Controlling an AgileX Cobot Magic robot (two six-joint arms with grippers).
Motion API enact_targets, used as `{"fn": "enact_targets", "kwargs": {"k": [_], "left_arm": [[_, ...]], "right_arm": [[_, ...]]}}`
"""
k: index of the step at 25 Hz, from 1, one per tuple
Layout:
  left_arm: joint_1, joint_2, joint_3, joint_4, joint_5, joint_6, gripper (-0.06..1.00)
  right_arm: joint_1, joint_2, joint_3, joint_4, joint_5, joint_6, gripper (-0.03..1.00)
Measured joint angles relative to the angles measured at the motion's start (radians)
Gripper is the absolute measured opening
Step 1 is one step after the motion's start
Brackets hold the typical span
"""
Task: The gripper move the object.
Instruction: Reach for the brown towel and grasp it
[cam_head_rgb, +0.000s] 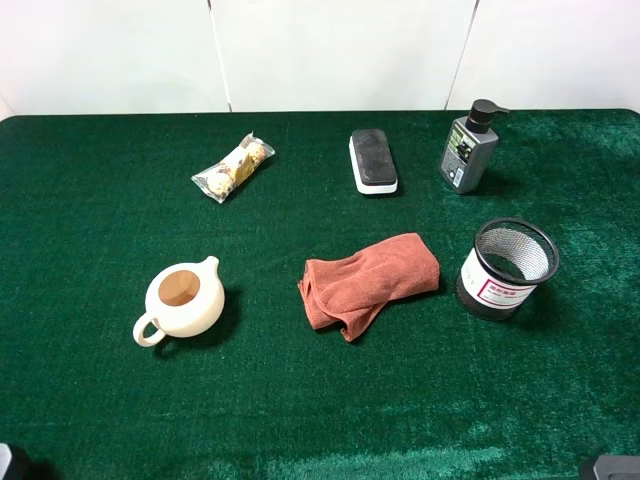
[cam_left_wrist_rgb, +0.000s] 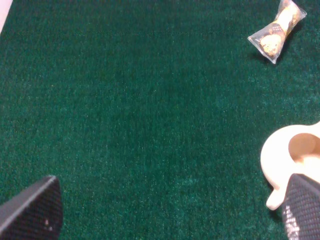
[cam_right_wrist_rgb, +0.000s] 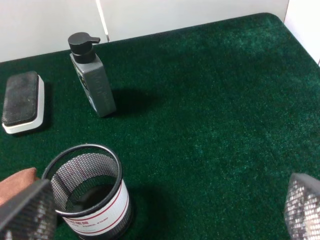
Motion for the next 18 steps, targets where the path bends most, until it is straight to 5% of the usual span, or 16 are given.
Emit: {"fn": "enact_targets", "kwargs": {"k": [18], "left_arm": [[0.0, 0.0, 0.0, 0.0, 0.0, 0.0, 0.89]], "right_arm": [[0.0, 0.0, 0.0, 0.05, -0.002, 0.0, 0.7]]}}
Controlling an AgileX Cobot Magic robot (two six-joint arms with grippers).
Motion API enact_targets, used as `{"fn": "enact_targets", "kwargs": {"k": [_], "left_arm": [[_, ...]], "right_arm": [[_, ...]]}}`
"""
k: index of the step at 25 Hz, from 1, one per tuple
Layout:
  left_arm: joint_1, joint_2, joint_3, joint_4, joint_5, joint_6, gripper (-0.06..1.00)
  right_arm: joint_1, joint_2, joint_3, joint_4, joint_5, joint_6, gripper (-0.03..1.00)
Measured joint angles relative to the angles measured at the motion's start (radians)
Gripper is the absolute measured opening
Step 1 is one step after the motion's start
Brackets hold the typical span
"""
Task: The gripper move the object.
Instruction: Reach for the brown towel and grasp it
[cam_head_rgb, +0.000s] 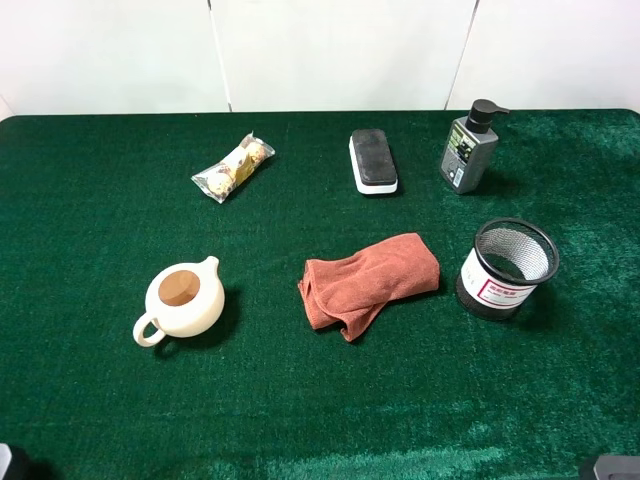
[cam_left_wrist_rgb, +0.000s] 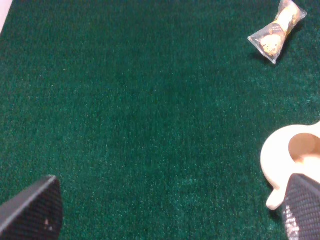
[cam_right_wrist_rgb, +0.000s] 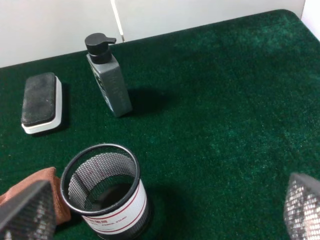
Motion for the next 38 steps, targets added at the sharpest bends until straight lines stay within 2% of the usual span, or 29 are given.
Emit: {"fn": "enact_targets", "kwargs": {"k": [8, 12, 20, 25, 38], "left_arm": [[0.0, 0.0, 0.0, 0.0, 0.0, 0.0, 0.89], [0.0, 0.0, 0.0, 0.0, 0.0, 0.0, 0.89], [0.0, 0.0, 0.0, 0.0, 0.0, 0.0, 0.89], [0.0, 0.0, 0.0, 0.0, 0.0, 0.0, 0.89], [0.0, 0.0, 0.0, 0.0, 0.0, 0.0, 0.89]], "right_arm": [[0.0, 0.019, -0.031, 0.006, 0.002, -0.035, 0.7], [0.0, 0.13, -0.095, 0.027, 0.004, -0.104, 0.7], [0.012, 0.415, -0.218, 0.16, -0.005, -0.304, 0.7], [0.088, 0.532, -0.241, 0.202, -0.019, -0.359, 0.7], [0.363, 0.889, -0.366, 0.18, -0.024, -0.452, 0.7]]}}
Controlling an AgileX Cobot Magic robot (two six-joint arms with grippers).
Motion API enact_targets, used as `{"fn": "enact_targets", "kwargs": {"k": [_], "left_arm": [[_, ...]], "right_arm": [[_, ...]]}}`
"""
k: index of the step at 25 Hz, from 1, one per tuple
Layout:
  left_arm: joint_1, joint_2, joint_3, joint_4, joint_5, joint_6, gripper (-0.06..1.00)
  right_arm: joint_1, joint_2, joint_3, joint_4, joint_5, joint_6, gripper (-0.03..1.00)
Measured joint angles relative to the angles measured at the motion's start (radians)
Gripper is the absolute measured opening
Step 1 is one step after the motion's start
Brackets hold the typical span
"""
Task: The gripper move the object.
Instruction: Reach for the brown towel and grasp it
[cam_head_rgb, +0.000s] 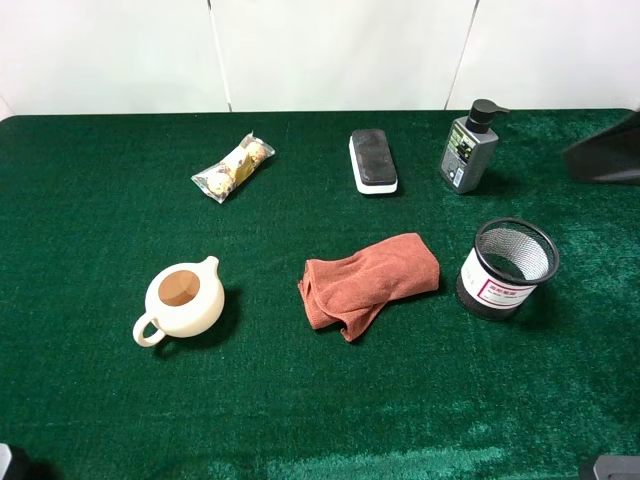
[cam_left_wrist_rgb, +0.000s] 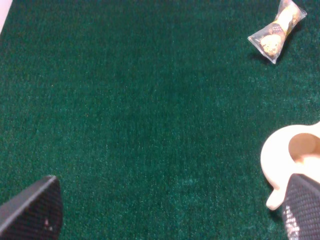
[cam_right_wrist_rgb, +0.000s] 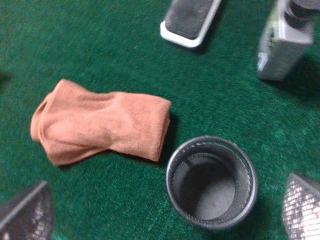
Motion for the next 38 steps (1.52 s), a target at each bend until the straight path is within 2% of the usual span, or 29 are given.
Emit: {"fn": "enact_targets", "kwargs": {"k": [9, 16, 21, 38], "left_arm": [[0.0, 0.0, 0.0, 0.0, 0.0, 0.0, 0.89], [0.0, 0.0, 0.0, 0.0, 0.0, 0.0, 0.89], [0.0, 0.0, 0.0, 0.0, 0.0, 0.0, 0.89], [0.0, 0.0, 0.0, 0.0, 0.0, 0.0, 0.89]], "right_arm": [[0.231, 0.251, -0.09, -0.114, -0.028, -0.088, 0.7], [0.335, 0.403, -0.097, -0.128, -0.092, -0.176, 0.7], [0.372, 0.503, -0.098, -0.13, -0.13, -0.23, 0.7], [0.373, 0.825, -0.099, -0.085, -0.296, -0.438, 0.7]]}}
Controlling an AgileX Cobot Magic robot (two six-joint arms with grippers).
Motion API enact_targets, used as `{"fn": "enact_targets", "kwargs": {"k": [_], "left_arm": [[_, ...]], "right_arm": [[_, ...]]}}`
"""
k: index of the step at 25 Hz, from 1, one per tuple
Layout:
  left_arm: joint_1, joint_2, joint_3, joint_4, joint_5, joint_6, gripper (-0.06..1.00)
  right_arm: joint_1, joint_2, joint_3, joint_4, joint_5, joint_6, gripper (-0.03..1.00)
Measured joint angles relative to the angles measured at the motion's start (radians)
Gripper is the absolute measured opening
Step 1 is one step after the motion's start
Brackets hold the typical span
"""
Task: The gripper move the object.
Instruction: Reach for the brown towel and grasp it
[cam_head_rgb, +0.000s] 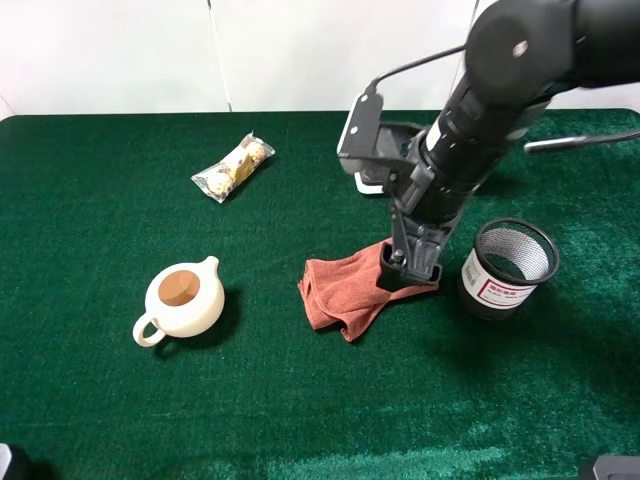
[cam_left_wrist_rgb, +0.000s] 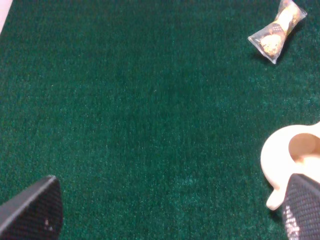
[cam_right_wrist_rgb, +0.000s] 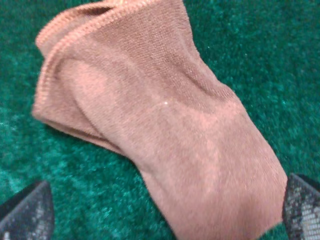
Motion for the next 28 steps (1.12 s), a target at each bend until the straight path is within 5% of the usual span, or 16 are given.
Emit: {"fn": "enact_targets", "kwargs": {"k": [12, 28], "left_arm": [[0.0, 0.0, 0.0, 0.0, -0.001, 0.0, 0.89], [0.0, 0.0, 0.0, 0.0, -0.001, 0.0, 0.89]], "right_arm": [[0.0, 0.152, 0.0, 0.065, -0.114, -0.143, 0.7], [0.0, 0.251, 0.0, 0.071, -0.183, -0.161, 0.68]]}}
